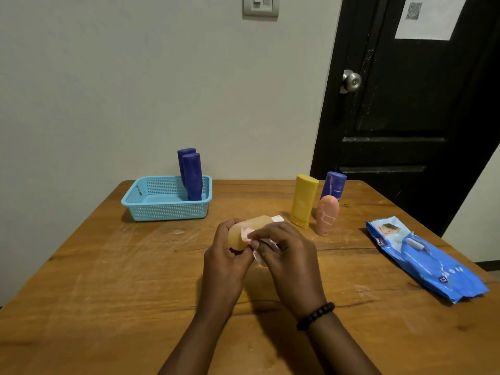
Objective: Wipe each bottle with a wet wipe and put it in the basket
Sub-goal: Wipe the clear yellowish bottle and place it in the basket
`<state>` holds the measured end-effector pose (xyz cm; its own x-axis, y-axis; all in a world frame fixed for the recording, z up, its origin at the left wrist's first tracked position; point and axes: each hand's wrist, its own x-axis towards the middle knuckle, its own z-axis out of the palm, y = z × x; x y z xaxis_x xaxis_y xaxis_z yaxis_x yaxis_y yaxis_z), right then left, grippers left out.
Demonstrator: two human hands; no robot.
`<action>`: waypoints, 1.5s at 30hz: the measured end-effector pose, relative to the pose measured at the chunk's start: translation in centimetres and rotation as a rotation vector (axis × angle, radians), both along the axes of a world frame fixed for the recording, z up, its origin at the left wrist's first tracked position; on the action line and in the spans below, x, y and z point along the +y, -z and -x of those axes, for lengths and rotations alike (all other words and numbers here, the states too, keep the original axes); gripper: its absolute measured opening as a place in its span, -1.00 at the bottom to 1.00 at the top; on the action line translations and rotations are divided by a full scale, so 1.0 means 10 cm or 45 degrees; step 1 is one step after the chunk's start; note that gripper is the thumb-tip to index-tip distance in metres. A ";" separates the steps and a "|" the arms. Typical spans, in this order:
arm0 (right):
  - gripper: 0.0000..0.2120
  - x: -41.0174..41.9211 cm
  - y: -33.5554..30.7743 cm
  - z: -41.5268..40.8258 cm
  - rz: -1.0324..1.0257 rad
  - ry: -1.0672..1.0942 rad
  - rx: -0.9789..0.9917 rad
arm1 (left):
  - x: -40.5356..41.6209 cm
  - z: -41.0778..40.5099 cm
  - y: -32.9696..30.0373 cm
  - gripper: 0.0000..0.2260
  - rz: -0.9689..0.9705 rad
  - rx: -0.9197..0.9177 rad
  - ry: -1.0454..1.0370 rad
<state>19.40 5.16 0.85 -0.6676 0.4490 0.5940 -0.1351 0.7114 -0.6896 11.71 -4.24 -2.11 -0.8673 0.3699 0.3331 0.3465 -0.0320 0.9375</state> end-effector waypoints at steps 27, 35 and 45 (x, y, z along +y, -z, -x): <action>-0.75 -0.13 0.15 0.94 1.530 -0.370 -0.256 | -0.68 1.87 -0.83 -0.78 0.246 0.235 -0.465; -0.77 -0.10 0.24 1.11 1.538 -0.476 -0.291 | -0.56 2.38 -0.62 -0.77 0.610 0.323 -0.408; -0.74 -0.03 0.25 1.16 1.481 -0.550 -0.302 | -0.54 2.73 -0.52 -0.61 0.745 0.240 -0.277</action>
<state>7.83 4.82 -1.65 -0.9256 0.3437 -0.1585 0.0077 -0.4017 -0.9157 -15.62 -9.66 3.09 -0.8893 0.3586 0.2839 0.4476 0.5546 0.7015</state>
